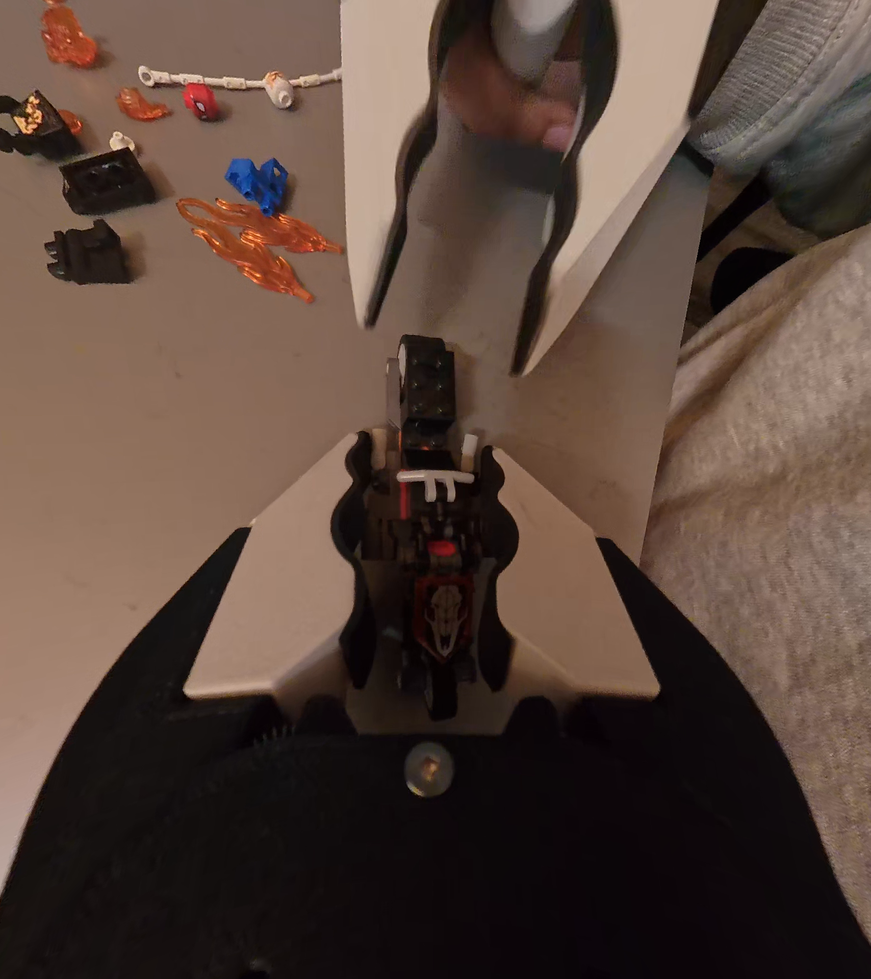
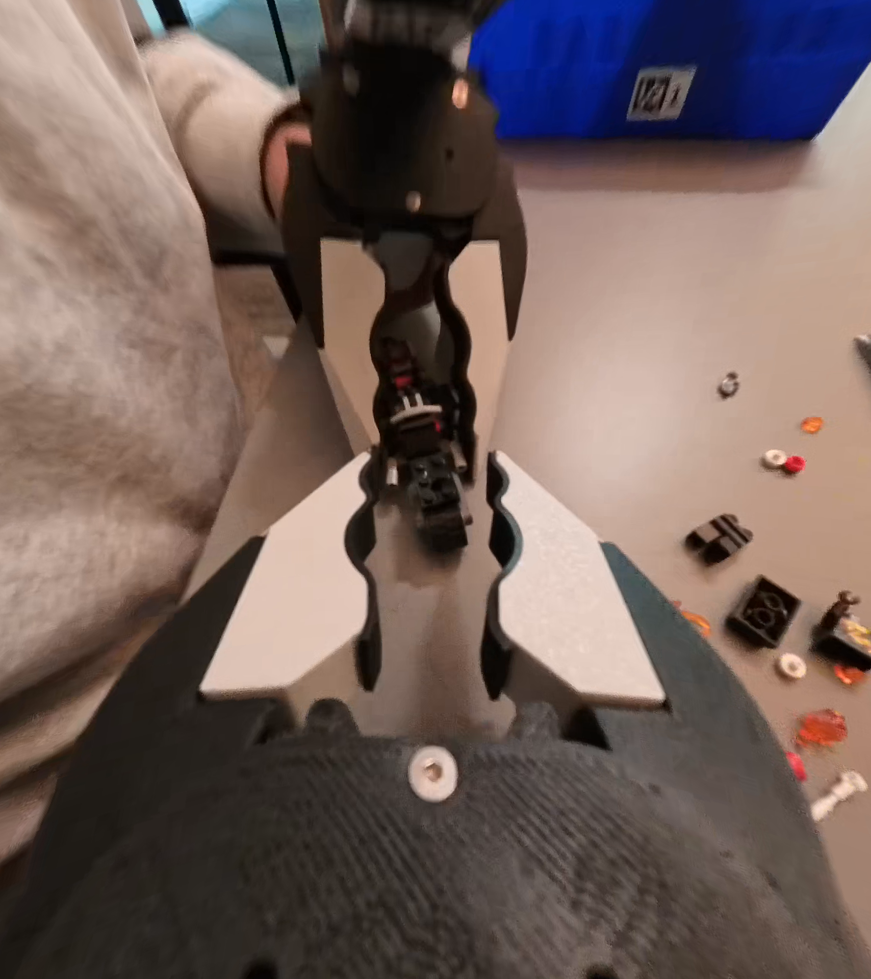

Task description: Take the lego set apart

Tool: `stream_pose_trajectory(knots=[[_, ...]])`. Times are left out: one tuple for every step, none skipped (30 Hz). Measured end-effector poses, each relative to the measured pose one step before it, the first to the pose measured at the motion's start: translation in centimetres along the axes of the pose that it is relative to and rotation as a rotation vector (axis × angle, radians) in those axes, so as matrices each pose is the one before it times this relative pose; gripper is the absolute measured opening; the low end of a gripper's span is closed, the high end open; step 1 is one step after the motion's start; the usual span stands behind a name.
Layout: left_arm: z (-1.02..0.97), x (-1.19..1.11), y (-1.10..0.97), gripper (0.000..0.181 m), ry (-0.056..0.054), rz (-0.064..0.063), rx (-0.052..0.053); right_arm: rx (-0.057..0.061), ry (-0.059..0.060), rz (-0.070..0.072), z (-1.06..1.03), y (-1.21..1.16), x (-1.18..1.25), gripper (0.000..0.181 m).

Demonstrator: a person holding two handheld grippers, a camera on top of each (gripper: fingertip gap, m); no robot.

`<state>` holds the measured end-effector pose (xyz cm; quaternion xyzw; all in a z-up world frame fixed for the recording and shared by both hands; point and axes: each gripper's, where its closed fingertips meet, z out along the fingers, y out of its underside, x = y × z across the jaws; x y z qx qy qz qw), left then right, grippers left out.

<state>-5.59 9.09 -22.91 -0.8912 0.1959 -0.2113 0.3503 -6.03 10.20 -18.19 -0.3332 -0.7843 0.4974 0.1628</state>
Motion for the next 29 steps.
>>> stream_pose_trajectory(knots=[[0.009, 0.003, 0.003, 0.042, -0.0012, 0.0035, -0.0014, -0.0470, 0.0071, -0.0295, 0.655, 0.720, 0.052, 0.038], [0.011, 0.008, 0.007, 0.042, -0.0015, 0.0013, -0.0006, -0.0388, 0.0016, -0.0272, 0.600, 0.539, 0.007, 0.037], [0.009, -0.009, 0.007, 0.042, -0.0016, -0.0004, 0.0004, -0.0284, -0.0054, -0.0214, 0.530, 0.342, -0.073, 0.033], [-0.002, 0.002, 0.000, 0.042, -0.0008, -0.0012, 0.0005, -0.0184, -0.0122, -0.0152, 0.391, 0.163, -0.142, 0.025], [0.005, 0.010, 0.014, 0.042, 0.0009, -0.0027, 0.0003, -0.0029, -0.0043, -0.0087, 0.200, -0.062, 0.022, 0.016], [-0.014, 0.011, -0.006, 0.041, 0.0036, -0.0085, 0.0019, 0.0006, -0.0087, 0.0039, 0.030, -0.051, 0.047, 0.016], [-0.015, 0.003, -0.017, 0.041, 0.0071, -0.0133, 0.0027, 0.0041, -0.0210, 0.0318, -0.021, 0.010, 0.015, 0.015], [-0.015, 0.018, -0.015, 0.042, 0.0099, -0.0160, 0.0033, 0.0074, -0.0222, 0.0391, -0.015, -0.021, 0.035, 0.015], [-0.025, 0.016, -0.022, 0.042, 0.0108, -0.0137, 0.0031, 0.0054, -0.0083, 0.0164, -0.029, -0.039, 0.054, 0.015], [-0.013, 0.004, -0.006, 0.042, 0.0074, -0.0076, 0.0014, 0.0021, 0.0034, -0.0016, -0.003, -0.049, 0.019, 0.014], [-0.010, 0.005, 0.033, 0.042, 0.0041, -0.0028, -0.0018, 0.0012, 0.0063, -0.0027, 0.000, -0.034, -0.002, 0.014], [0.004, 0.000, 0.017, 0.042, 0.0006, 0.0021, -0.0024, 0.0018, 0.0070, 0.0004, -0.001, -0.019, 0.016, 0.014], [0.003, -0.008, 0.020, 0.042, -0.0017, 0.0041, -0.0025, 0.0024, 0.0072, -0.0003, -0.009, -0.019, 0.022, 0.014], [0.016, 0.000, 0.029, 0.042, -0.0038, 0.0036, -0.0052, 0.0020, 0.0053, -0.0007, 0.010, -0.006, 0.001, 0.014], [0.013, -0.002, 0.031, 0.042, -0.0071, 0.0074, -0.0072, 0.0014, 0.0017, 0.0021, 0.000, 0.001, -0.013, 0.014], [0.013, 0.000, 0.012, 0.042, -0.0066, 0.0047, -0.0083, 0.0017, 0.0007, 0.0005, -0.012, -0.008, 0.005, 0.014], [0.010, -0.008, 0.021, 0.042, -0.0047, 0.0035, -0.0081, 0.0011, -0.0010, 0.0021, -0.012, -0.004, -0.009, 0.014], [0.016, -0.005, 0.020, 0.042, -0.0044, 0.0020, -0.0074, 0.0019, -0.0013, 0.0028, -0.009, -0.004, 0.003, 0.014], [0.002, -0.002, 0.007, 0.042, -0.0016, -0.0014, -0.0051, 0.0014, -0.0013, 0.0028, 0.002, -0.030, -0.011, 0.014], [-0.002, 0.039, 0.010, 0.042, 0.0022, -0.0024, -0.0018, 0.0017, -0.0039, 0.0036, -0.002, -0.029, -0.060, 0.014], [0.003, 0.033, 0.007, 0.042, 0.0029, -0.0036, -0.0013, 0.0011, -0.0046, 0.0032, 0.022, -0.023, -0.008, 0.014], [-0.001, 0.069, 0.019, 0.042, 0.0052, -0.0046, -0.0006, 0.0020, -0.0061, 0.0046, 0.012, -0.048, -0.047, 0.014], [0.008, 0.036, 0.010, 0.042, 0.0018, -0.0013, -0.0026, 0.0015, -0.0057, 0.0058, 0.010, -0.041, -0.065, 0.013], [0.004, 0.010, 0.007, 0.042, -0.0009, 0.0020, -0.0015, 0.0016, -0.0041, 0.0045, 0.002, -0.045, -0.055, 0.013], [0.014, 0.011, -0.006, 0.042, -0.0010, -0.0003, -0.0021, 0.0016, -0.0029, 0.0037, -0.003, -0.029, -0.047, 0.013], [0.008, 0.000, 0.005, 0.042, -0.0013, 0.0038, -0.0015, 0.0017, -0.0037, 0.0061, -0.015, -0.055, -0.015, 0.013], [0.037, 0.014, -0.027, 0.042, 0.0016, -0.0009, 0.0019, 0.0043, -0.0042, 0.0070, -0.063, -0.057, 0.009, 0.013], [0.037, -0.027, -0.043, 0.042, -0.0011, 0.0017, 0.0029, 0.0042, -0.0028, 0.0044, -0.072, -0.073, 0.029, 0.013], [0.059, 0.095, -0.010, 0.042, 0.0049, 0.0035, 0.0024, 0.0073, -0.0085, 0.0023, -0.127, -0.104, -0.046, 0.011]])
